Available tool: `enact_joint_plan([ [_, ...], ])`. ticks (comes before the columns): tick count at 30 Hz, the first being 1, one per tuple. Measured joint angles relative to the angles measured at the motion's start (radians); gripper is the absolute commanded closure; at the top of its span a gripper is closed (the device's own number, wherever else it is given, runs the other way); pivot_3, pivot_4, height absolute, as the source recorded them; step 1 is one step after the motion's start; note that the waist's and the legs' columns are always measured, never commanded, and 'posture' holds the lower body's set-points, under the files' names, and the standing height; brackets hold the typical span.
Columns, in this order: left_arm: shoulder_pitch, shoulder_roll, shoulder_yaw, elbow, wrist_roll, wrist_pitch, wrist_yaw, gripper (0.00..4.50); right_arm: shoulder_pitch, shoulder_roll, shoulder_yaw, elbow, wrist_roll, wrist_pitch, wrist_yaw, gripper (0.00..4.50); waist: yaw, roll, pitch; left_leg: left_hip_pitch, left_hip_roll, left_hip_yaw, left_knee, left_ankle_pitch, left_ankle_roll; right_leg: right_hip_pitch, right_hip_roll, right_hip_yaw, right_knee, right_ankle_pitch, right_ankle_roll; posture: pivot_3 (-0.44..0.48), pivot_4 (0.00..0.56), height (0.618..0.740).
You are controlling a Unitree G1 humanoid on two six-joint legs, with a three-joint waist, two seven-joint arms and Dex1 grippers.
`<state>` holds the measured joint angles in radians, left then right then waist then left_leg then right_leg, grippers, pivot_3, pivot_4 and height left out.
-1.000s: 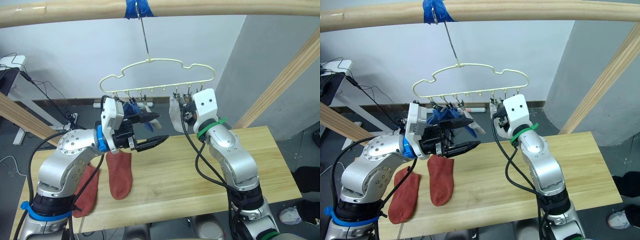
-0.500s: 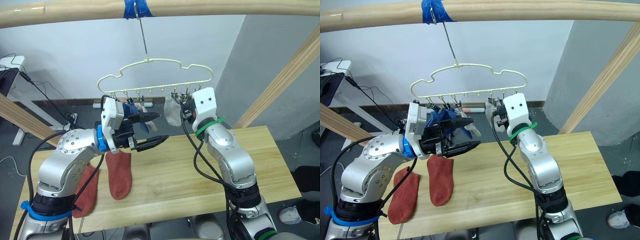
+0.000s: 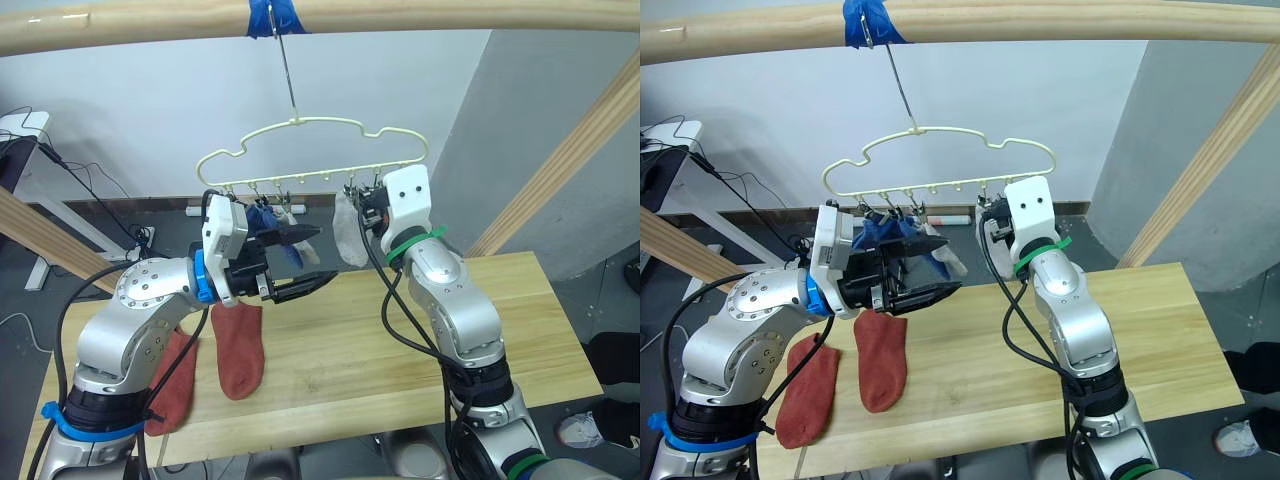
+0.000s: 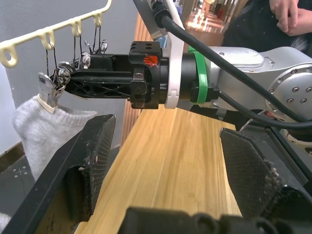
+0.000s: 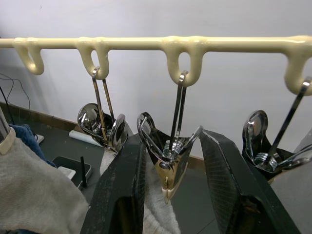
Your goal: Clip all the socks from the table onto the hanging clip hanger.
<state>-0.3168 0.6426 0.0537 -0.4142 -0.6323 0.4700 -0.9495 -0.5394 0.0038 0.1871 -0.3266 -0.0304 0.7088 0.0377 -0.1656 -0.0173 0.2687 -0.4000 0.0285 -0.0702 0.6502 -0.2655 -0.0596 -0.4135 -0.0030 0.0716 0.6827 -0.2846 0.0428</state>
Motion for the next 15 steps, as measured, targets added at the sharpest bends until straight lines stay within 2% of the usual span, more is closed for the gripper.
enact_joint_plan([
  [15,0.000,0.000,0.000,0.000,0.000,0.000,0.000,0.72,-0.008,0.060,-0.005,-0.007,0.005,0.032,0.000,2.75,0.000,0.000,0.000,0.000,0.000,0.000,0.000,0.000,0.000,0.000,0.000,0.000,0.000,0.000,0.000,-0.198,0.242,0.740],
])
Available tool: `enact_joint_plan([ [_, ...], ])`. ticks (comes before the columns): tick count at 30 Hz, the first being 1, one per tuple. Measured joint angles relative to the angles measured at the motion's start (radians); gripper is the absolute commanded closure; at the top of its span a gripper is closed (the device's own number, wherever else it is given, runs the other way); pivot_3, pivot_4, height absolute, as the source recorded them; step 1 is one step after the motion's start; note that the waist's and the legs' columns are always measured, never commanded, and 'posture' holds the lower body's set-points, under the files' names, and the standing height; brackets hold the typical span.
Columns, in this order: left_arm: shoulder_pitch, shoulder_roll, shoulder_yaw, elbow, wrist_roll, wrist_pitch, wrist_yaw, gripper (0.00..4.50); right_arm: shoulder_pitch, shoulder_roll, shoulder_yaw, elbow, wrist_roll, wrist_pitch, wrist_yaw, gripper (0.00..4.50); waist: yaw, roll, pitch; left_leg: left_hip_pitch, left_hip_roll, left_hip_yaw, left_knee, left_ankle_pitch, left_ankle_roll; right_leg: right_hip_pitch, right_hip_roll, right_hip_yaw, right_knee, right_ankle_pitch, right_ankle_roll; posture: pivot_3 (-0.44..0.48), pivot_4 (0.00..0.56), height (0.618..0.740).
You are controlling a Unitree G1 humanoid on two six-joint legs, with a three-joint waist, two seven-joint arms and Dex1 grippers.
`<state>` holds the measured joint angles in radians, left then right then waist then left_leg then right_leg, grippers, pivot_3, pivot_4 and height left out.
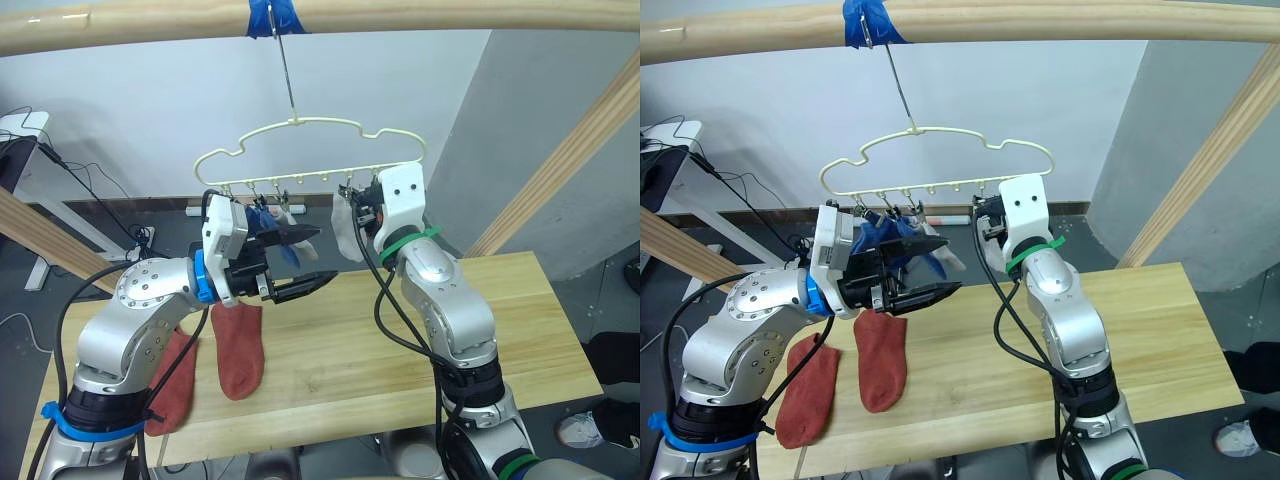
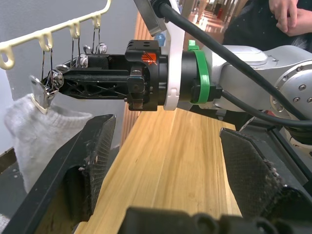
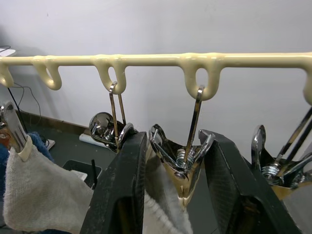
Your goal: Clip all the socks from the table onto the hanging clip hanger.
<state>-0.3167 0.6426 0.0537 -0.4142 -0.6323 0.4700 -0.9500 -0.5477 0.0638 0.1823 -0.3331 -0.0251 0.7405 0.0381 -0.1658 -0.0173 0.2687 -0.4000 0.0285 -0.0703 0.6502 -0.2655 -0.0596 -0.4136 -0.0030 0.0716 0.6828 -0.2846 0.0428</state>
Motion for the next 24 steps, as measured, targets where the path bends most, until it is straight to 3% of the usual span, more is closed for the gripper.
enact_joint_plan([
  [20,0.000,0.000,0.000,0.000,0.000,0.000,0.001,0.72,-0.028,0.021,-0.002,0.000,0.008,0.000,0.004,2.75,0.000,0.000,0.000,0.000,0.000,0.000,0.000,0.000,0.000,0.000,0.000,0.000,0.000,0.000,0.000,-0.194,0.241,0.740],
  [24,0.002,0.000,0.000,0.000,0.000,0.000,0.003,0.72,-0.028,0.021,-0.002,0.000,0.008,0.000,0.003,3.61,0.000,0.000,0.000,0.000,0.000,0.000,0.000,0.000,0.000,0.000,0.000,0.000,0.000,0.000,0.000,-0.194,0.241,0.740],
])
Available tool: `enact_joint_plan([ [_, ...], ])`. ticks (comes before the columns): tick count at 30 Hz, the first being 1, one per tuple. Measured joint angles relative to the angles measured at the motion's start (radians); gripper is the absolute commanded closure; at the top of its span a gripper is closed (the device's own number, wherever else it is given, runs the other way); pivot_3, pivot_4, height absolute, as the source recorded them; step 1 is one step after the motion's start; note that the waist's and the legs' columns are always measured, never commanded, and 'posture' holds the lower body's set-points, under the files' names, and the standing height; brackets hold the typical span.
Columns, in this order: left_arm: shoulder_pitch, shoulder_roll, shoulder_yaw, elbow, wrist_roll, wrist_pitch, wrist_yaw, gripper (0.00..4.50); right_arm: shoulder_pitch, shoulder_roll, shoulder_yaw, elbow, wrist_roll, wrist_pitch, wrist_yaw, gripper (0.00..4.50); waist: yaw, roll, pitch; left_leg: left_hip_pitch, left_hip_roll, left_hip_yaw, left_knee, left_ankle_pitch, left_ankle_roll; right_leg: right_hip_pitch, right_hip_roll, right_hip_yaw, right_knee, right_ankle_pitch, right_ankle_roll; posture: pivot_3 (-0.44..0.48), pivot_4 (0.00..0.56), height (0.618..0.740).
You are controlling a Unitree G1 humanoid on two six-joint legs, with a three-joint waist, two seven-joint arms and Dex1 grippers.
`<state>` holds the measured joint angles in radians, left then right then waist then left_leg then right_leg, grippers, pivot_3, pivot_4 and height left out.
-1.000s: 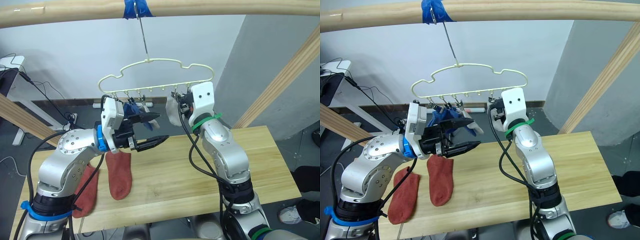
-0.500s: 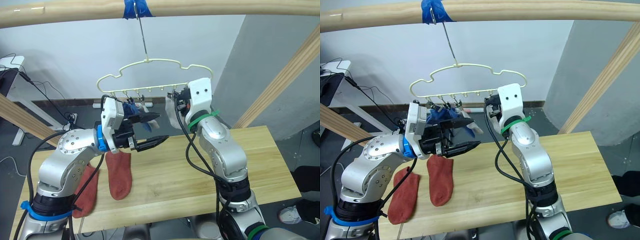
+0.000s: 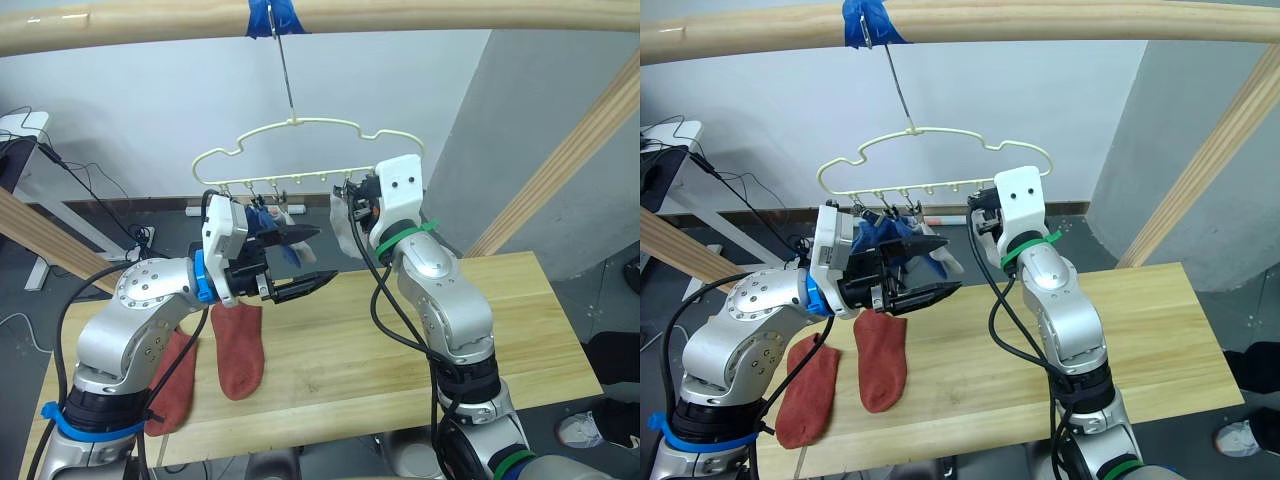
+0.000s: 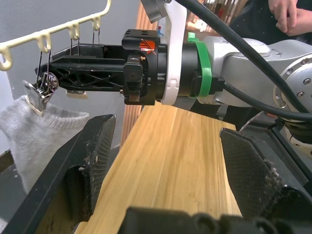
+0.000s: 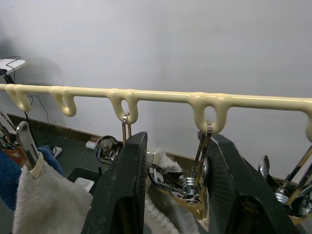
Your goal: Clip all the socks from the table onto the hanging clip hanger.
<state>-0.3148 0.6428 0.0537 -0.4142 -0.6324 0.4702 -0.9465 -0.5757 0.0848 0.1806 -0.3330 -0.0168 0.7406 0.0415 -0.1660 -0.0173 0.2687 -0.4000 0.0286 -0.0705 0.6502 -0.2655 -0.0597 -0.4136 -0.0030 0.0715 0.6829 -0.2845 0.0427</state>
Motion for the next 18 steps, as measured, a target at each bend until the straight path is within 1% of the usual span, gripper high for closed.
enact_joint_plan([
  [1,0.001,0.000,0.000,0.000,0.000,0.000,0.001,0.72,0.000,0.000,0.000,0.000,0.000,0.000,0.000,3.91,0.000,0.000,0.000,0.000,0.000,0.000,0.000,0.000,0.000,0.000,0.000,0.000,0.000,0.000,0.000,-0.194,0.241,0.740],
  [4,0.014,0.000,0.000,-0.003,-0.001,0.006,0.017,0.72,0.000,0.000,0.000,0.000,0.000,-0.002,0.000,4.48,0.000,0.000,0.000,0.000,0.000,0.000,0.000,0.000,0.000,0.000,0.000,0.000,0.000,0.000,0.000,-0.194,0.241,0.740],
  [8,0.041,-0.005,0.005,-0.008,-0.001,0.021,0.063,0.72,-0.001,0.000,0.000,0.000,0.000,-0.003,0.000,4.48,0.000,0.000,0.000,0.000,0.000,0.000,0.000,0.000,0.000,0.000,0.000,0.000,0.000,0.000,0.000,-0.196,0.239,0.740],
  [11,0.094,-0.012,0.010,-0.015,0.018,0.035,0.127,0.72,-0.001,-0.002,-0.001,0.000,0.000,-0.007,0.001,4.48,-0.002,0.000,0.000,0.000,0.000,-0.001,0.000,0.000,0.000,0.000,0.000,0.000,0.000,0.000,0.000,-0.196,0.239,0.740],
  [13,0.149,-0.037,0.023,-0.029,0.024,0.058,0.193,0.72,-0.001,-0.004,-0.001,0.000,0.000,-0.008,0.002,4.48,-0.002,0.000,0.000,0.000,0.001,-0.002,0.000,0.000,0.000,0.000,0.000,0.000,0.000,0.000,0.000,-0.196,0.239,0.740],
  [16,0.276,-0.098,0.045,-0.036,0.047,0.093,0.315,0.14,-0.002,-0.007,-0.001,0.000,0.000,-0.009,0.004,4.50,-0.004,0.000,0.000,0.000,0.001,-0.003,0.000,0.000,0.000,0.000,-0.001,0.001,0.000,0.000,0.000,-0.194,0.243,0.740],
  [17,0.325,-0.128,0.051,-0.038,0.076,0.090,0.368,0.02,-0.002,-0.008,-0.001,0.000,0.000,-0.010,0.006,4.50,-0.004,0.000,0.000,0.000,0.001,-0.003,0.000,0.000,0.000,0.000,-0.001,0.001,0.000,0.000,0.000,-0.193,0.243,0.740],
  [18,0.360,-0.150,0.053,-0.037,0.106,0.088,0.415,0.02,-0.002,-0.010,-0.001,0.000,0.000,-0.010,0.008,4.50,-0.002,0.000,0.000,0.000,0.001,-0.004,0.000,0.000,0.000,0.000,-0.002,0.000,0.000,0.000,0.000,-0.193,0.243,0.740],
])
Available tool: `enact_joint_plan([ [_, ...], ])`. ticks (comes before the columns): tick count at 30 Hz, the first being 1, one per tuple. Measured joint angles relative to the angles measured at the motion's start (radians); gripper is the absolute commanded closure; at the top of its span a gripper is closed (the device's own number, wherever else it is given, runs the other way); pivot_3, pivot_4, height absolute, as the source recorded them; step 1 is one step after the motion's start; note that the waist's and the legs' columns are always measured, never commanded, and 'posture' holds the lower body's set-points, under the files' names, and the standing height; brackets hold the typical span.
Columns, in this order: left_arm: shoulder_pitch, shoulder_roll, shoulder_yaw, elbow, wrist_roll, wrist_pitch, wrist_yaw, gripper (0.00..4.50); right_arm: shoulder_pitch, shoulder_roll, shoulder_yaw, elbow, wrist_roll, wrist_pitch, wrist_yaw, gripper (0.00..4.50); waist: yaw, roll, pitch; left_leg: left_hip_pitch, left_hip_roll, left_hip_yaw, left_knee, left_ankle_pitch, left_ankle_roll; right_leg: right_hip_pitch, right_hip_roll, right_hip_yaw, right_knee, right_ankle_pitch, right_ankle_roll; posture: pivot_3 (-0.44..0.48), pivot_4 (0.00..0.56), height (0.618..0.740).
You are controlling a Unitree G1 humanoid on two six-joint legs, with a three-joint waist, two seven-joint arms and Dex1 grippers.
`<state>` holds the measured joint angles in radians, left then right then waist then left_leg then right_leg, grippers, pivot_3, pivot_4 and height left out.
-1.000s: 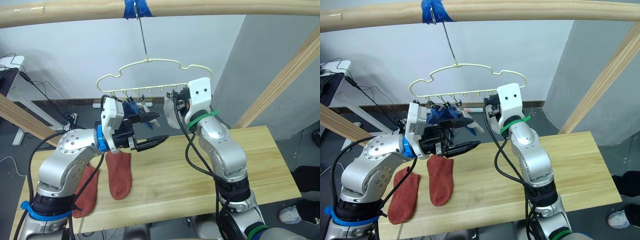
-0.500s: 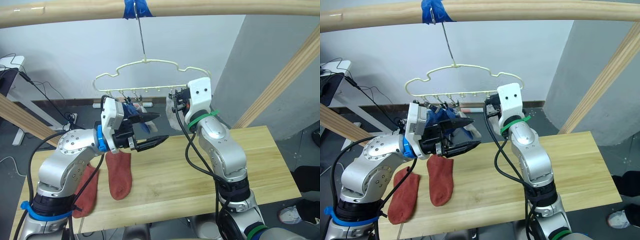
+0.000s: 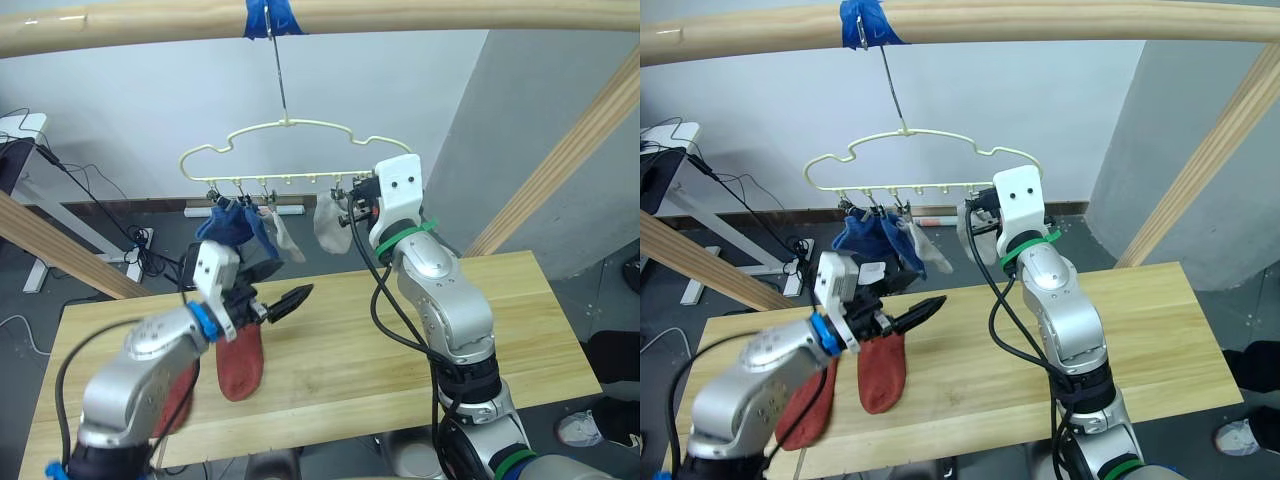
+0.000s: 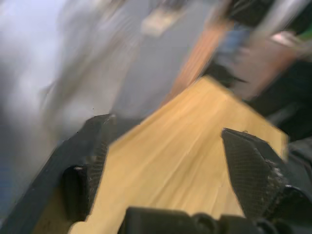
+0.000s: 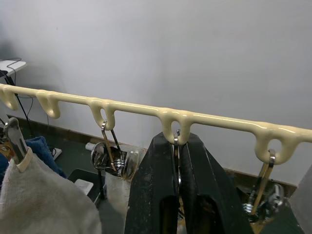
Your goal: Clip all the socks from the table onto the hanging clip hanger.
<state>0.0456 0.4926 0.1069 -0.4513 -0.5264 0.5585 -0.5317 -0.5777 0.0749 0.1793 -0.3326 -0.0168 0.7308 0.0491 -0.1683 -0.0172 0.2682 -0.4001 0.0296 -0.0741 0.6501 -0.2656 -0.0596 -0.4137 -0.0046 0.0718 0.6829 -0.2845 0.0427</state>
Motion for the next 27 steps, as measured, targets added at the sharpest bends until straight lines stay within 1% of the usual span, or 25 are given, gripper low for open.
enact_joint_plan([
  [2,0.050,-0.058,0.012,-0.001,0.054,-0.003,0.101,0.02,0.000,-0.004,-0.003,0.000,0.000,0.000,0.002,4.50,0.005,0.000,0.000,0.000,0.000,0.000,0.000,0.000,0.000,0.000,-0.001,-0.001,0.001,0.000,0.000,-0.191,0.245,0.740],
  [4,0.080,-0.136,0.037,0.002,0.113,-0.014,0.220,0.02,0.000,-0.005,-0.002,0.001,0.000,0.001,0.006,4.50,0.006,0.000,0.000,0.000,0.000,0.000,0.001,0.000,0.000,0.001,-0.002,0.000,0.001,0.000,0.000,-0.189,0.245,0.740],
  [6,0.091,-0.201,0.063,0.049,0.163,-0.020,0.330,0.02,0.000,-0.007,-0.003,0.001,0.000,0.002,0.011,4.50,0.006,0.000,0.000,0.000,-0.001,0.000,0.003,0.000,0.000,0.001,-0.002,-0.001,0.002,0.001,0.001,-0.191,0.247,0.740],
  [9,0.067,-0.246,0.103,0.135,0.195,-0.006,0.417,0.02,0.000,-0.007,-0.002,0.002,0.001,0.004,0.013,4.50,0.005,0.000,0.000,0.000,-0.002,0.001,0.008,0.000,0.000,0.001,0.000,-0.001,0.005,0.001,0.001,-0.191,0.247,0.740],
  [11,0.045,-0.259,0.115,0.170,0.203,0.002,0.448,0.02,0.000,-0.007,-0.002,0.002,0.001,0.007,0.014,4.50,0.005,0.000,0.000,0.000,-0.002,0.001,0.010,0.000,0.000,0.001,0.000,-0.001,0.007,0.001,0.001,-0.196,0.257,0.740],
  [15,-0.037,-0.275,0.137,0.302,0.227,0.033,0.502,0.02,0.000,-0.007,0.002,0.002,0.002,0.020,0.019,4.50,0.004,-0.001,0.000,0.000,-0.003,0.001,0.013,0.000,0.000,0.002,0.002,-0.001,0.009,0.002,0.000,-0.198,0.260,0.740],
  [20,-0.086,-0.273,0.116,0.407,0.255,0.051,0.498,0.02,0.000,-0.006,0.006,0.000,0.002,0.025,0.029,4.50,0.002,-0.001,0.000,0.000,-0.002,0.001,0.012,0.000,0.000,0.002,0.002,-0.002,0.010,0.002,0.000,-0.208,0.263,0.740],
  [26,-0.131,-0.271,0.098,0.461,0.297,0.049,0.501,0.02,0.000,-0.003,0.008,-0.006,0.002,0.041,0.033,4.50,0.002,-0.001,0.000,0.000,-0.002,0.001,0.012,0.000,0.000,0.002,0.002,-0.001,0.010,0.002,0.000,-0.216,0.263,0.740],
  [27,-0.133,-0.272,0.095,0.461,0.301,0.051,0.500,0.20,0.000,-0.002,0.008,-0.007,0.002,0.043,0.033,4.50,0.002,-0.001,0.000,0.001,-0.002,0.001,0.012,0.000,0.000,0.002,0.002,-0.001,0.010,0.002,0.000,-0.216,0.263,0.740],
])
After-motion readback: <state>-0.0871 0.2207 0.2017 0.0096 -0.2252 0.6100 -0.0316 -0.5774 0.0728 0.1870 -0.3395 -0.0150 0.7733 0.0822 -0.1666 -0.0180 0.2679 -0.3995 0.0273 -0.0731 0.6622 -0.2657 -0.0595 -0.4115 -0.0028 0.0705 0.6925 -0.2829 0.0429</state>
